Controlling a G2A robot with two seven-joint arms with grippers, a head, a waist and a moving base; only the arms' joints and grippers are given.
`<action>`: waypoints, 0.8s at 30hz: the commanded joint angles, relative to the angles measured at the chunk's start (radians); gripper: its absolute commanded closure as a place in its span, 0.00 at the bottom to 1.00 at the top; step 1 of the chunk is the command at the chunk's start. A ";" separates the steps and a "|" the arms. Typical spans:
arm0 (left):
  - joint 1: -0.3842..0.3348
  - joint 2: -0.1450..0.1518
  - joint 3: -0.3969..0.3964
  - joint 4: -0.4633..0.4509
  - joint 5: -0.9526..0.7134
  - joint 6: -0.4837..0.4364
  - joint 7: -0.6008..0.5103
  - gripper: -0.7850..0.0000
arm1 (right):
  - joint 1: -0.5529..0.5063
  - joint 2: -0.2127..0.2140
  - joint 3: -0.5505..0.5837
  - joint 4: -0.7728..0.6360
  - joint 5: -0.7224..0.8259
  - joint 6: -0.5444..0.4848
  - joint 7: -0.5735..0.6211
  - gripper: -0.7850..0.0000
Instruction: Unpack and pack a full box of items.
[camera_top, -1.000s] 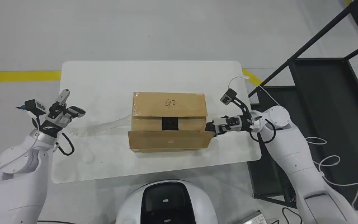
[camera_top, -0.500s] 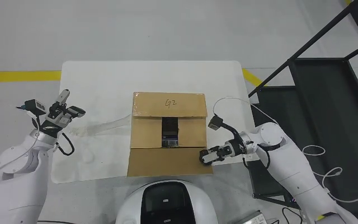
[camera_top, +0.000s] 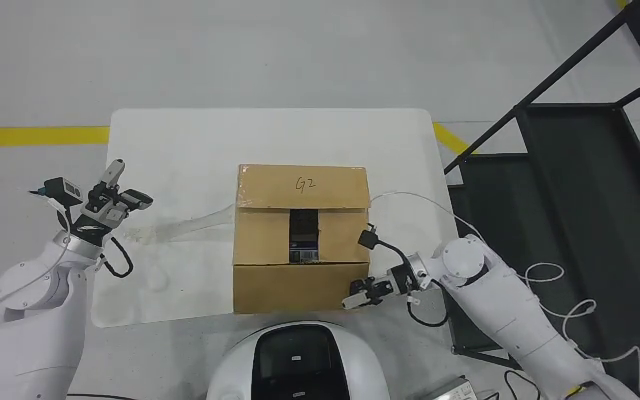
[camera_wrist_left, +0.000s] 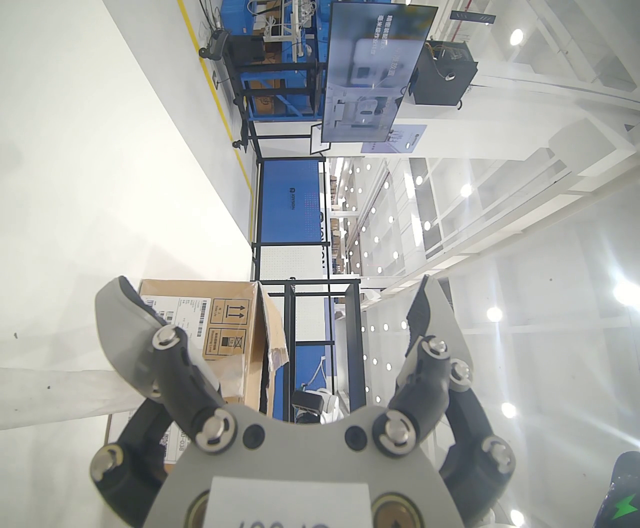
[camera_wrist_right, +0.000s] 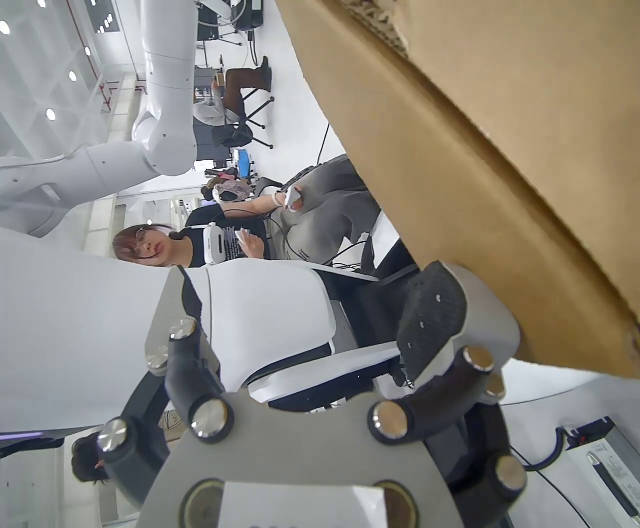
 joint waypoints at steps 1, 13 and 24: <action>0.000 0.000 0.000 0.000 0.000 0.000 0.000 0.00 | -0.002 -0.001 -0.009 -0.002 -0.036 0.002 -0.037 0.00; 0.000 0.000 0.000 0.000 0.000 0.000 0.000 0.00 | 0.002 -0.006 -0.022 0.014 -0.119 0.001 -0.188 0.00; 0.000 0.000 0.000 0.000 0.000 0.000 0.000 0.00 | -0.064 0.026 0.075 -0.050 0.146 -0.063 0.032 0.00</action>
